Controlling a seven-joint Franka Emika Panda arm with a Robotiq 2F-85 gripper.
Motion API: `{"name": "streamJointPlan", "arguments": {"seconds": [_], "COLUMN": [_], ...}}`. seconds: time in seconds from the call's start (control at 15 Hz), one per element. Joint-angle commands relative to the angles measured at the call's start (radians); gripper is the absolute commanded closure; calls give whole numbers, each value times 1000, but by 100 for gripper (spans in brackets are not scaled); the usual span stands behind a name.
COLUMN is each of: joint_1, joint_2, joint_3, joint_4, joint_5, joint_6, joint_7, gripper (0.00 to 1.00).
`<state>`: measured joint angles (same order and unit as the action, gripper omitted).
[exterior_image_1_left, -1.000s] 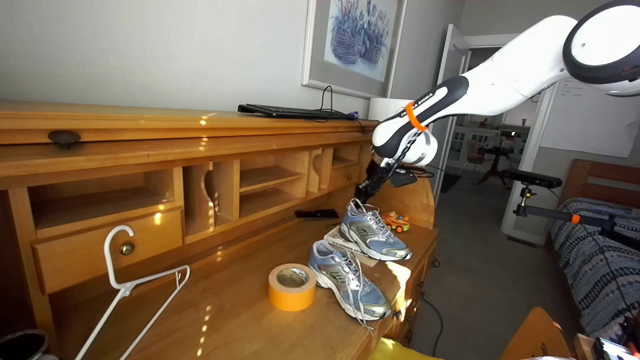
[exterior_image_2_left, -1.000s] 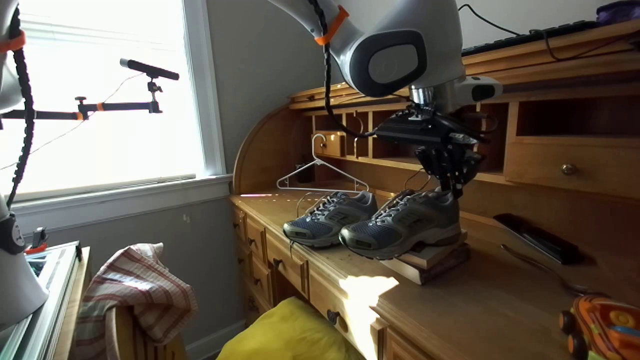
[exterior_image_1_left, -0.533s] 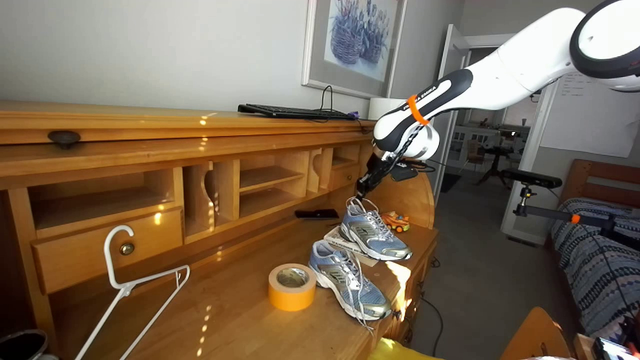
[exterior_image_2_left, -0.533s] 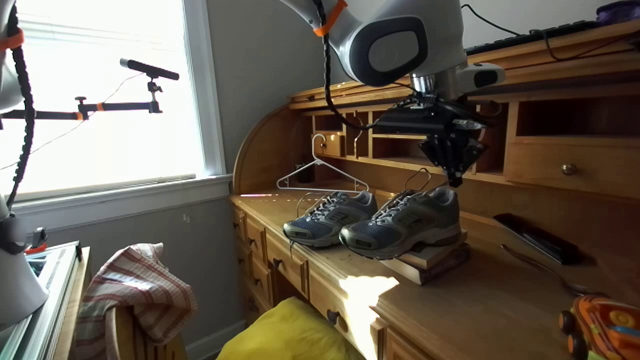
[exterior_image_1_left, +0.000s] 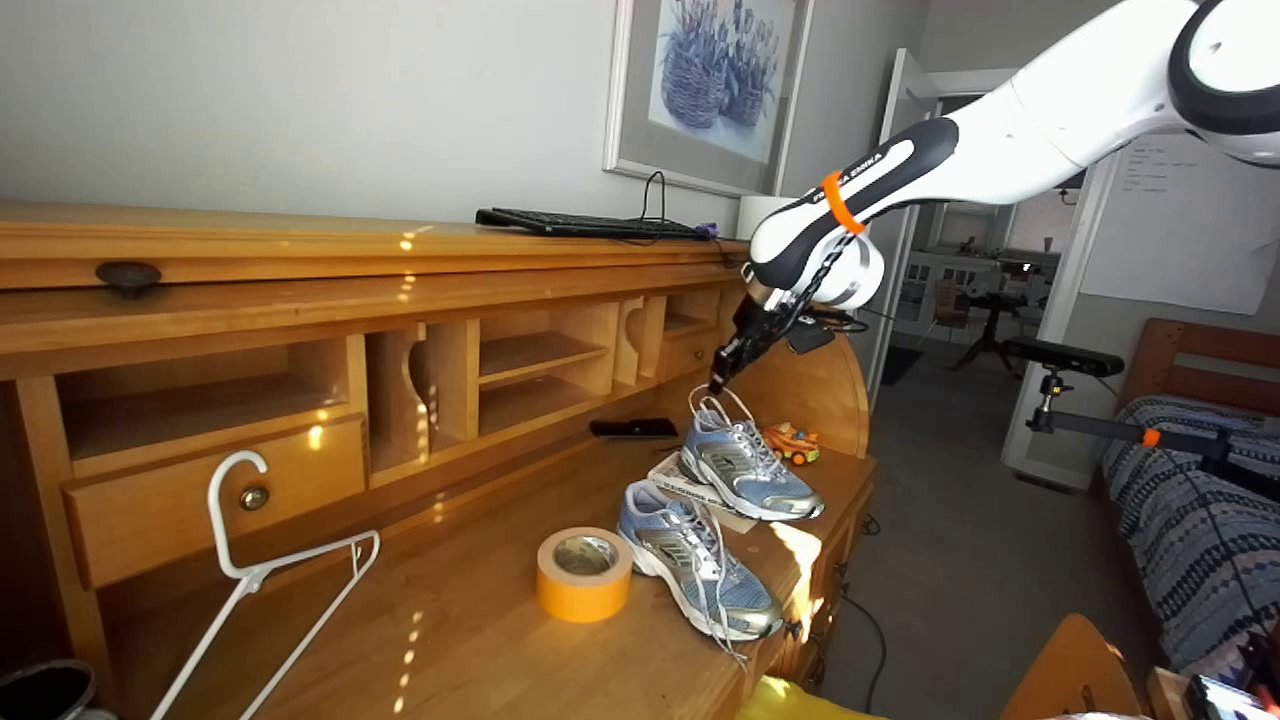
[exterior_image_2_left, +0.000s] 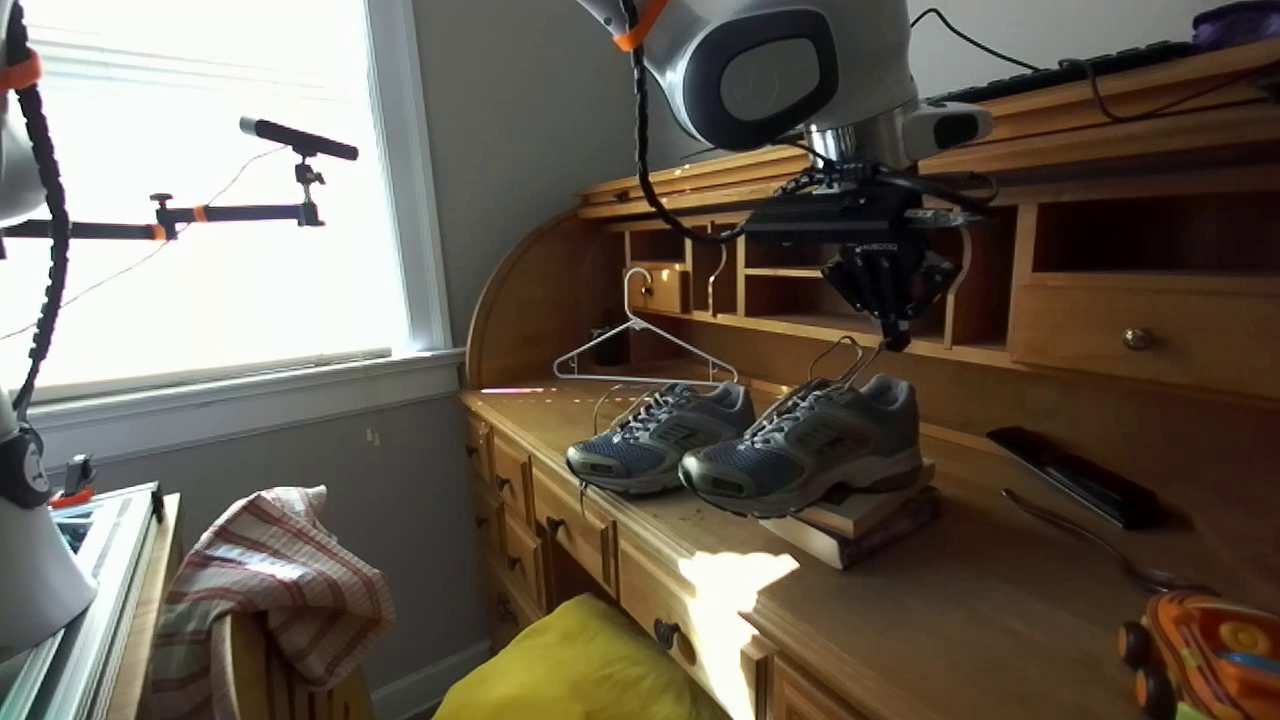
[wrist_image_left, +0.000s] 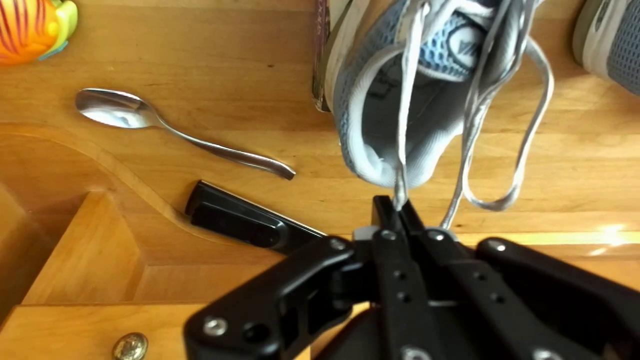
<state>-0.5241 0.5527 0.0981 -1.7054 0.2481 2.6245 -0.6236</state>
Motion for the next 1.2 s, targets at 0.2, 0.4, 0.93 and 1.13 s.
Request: {"name": "streamJointPlan", "arguments": {"seconds": [0.2,0.4,0.93,1.13], "joint_1": [-9,-8,-4,-9], "joint_2": [-93,-117,-155,-135], "joint_3": [-4,-9,-11,-6], "joint_4": [-100,-123,-157,-135], "joint_5": [54,80,175,218], "joint_6": [14,23,24,-9], "joint_7": [-79,-96,-163,-189], "gripper": [99,99,99,99]}}
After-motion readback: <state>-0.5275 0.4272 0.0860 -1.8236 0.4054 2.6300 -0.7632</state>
